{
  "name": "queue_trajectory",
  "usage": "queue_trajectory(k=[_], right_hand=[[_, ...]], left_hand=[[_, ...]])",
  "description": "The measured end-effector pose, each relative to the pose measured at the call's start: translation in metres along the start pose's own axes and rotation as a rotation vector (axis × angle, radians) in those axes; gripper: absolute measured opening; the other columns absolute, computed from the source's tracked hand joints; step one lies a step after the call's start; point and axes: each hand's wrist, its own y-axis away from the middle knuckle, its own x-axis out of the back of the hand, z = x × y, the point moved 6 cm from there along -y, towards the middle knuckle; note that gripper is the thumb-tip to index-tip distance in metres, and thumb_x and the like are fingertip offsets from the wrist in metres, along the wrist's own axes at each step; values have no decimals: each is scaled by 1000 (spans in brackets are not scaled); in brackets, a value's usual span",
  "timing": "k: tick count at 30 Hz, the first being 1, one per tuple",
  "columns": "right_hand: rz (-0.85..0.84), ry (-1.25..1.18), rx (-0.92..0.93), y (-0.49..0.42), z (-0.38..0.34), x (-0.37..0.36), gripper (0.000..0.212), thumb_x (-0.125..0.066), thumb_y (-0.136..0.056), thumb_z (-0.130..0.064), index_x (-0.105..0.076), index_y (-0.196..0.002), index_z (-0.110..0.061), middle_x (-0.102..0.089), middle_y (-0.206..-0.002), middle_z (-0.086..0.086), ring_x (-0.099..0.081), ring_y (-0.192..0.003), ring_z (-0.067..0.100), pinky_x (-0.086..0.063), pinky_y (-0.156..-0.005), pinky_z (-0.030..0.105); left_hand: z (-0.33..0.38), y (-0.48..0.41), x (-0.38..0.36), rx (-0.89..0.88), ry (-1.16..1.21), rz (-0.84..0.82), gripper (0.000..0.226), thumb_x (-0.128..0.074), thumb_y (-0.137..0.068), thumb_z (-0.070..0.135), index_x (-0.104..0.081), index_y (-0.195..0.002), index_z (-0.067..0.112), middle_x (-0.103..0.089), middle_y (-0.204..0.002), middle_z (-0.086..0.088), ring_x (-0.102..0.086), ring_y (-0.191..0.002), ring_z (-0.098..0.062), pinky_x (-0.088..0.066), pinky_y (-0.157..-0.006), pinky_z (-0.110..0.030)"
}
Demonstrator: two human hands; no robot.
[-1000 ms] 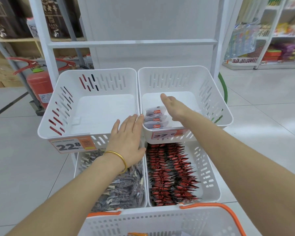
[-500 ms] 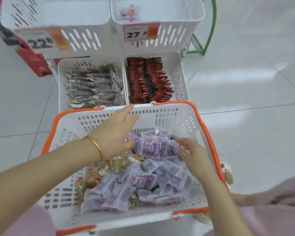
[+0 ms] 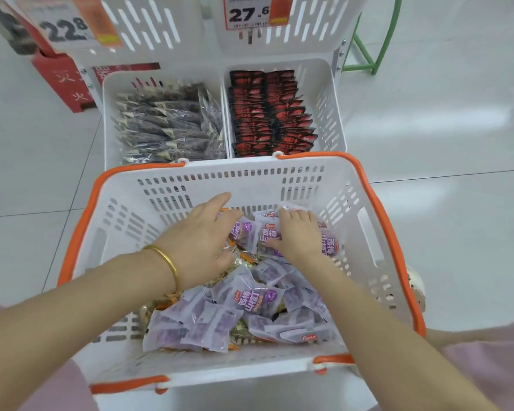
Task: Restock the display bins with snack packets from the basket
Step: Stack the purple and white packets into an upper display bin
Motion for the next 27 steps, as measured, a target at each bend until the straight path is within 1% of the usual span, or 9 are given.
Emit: queue_trajectory(k=[4, 8, 12, 15, 17, 20, 22, 24, 27], right_hand=[[-77, -43, -35, -6, 4, 2, 60, -67, -77, -55, -54, -114, -10, -48, -126, 13, -47, -117, 30, -36, -104, 42], [-122, -73, 4, 1, 3, 12, 45, -74, -74, -45, -49, -98, -16, -61, -108, 7, -52, -108, 29, -37, -94, 40], [-67, -478, -73, 17, 13, 46, 55, -78, -74, -32, -50, -117, -13, -61, -110, 2, -54, -94, 21, -44, -75, 31], [-86, -777, 4, 24, 8, 93, 54, -81, -70, -33, -54, -113, -16, -62, -105, -2, -61, -91, 18, -53, -75, 37], [-138, -963, 95, 34, -6, 120, 44, -80, -72, -27, -57, -108, -17, -67, -96, 0, -67, -84, 16, -58, -70, 36], [-165, -1140, 219, 47, -28, 144, 37, -77, -76, -17, -59, -109, -19, -71, -90, 2, -70, -80, 19, -59, -69, 35], [-125, -1224, 223, 49, -31, 150, 33, -73, -80, -22, -58, -110, -23, -73, -90, 0, -69, -81, 20, -57, -73, 37], [-99, -1348, 145, 49, -26, 153, 34, -67, -82, -33, -55, -110, -20, -72, -92, 2, -69, -82, 21, -57, -76, 36], [-130, -1365, 158, 48, -31, 159, 56, -57, -79, -51, -58, -113, -7, -71, -101, 8, -68, -94, 21, -56, -84, 33]], left_hand=[[5, -7, 1, -9, 34, -13, 65, -48, -94, 33, -13, -148, 24, 12, -156, 2, -1, -144, -17, -20, -115, -31], [3, -13, 0, 6, 63, -31, 66, -48, -94, 32, -12, -148, 24, 12, -156, 3, -2, -144, -18, -20, -115, -32], [2, -18, 2, 11, 148, -14, 72, -53, -92, 37, -11, -149, 23, 7, -156, 3, -7, -144, -18, -22, -115, -34], [0, -24, 8, 37, 351, 20, 83, -61, -86, 42, -11, -149, 22, -9, -155, 4, -19, -141, -15, -24, -113, -30], [2, -25, 13, 38, 618, 19, 82, -70, -80, 36, -20, -145, 22, -32, -145, 4, -38, -132, -13, -37, -106, -29], [6, -24, 22, -12, 969, 41, 62, -74, -78, 13, -36, -127, 14, -63, -103, 5, -64, -89, 0, -52, -75, -21], [1, -24, 31, -25, 1001, 97, 58, -75, -76, 8, -41, -123, 15, -66, -91, 6, -63, -75, 4, -50, -66, -14], [-8, -24, 36, -21, 1035, 108, 59, -76, -75, 9, -44, -123, 16, -67, -90, 6, -64, -75, 2, -49, -64, -15], [-15, -19, 42, 2, 1062, 115, 63, -76, -75, 7, -41, -125, 19, -67, -93, 4, -65, -77, 1, -51, -64, -19]])
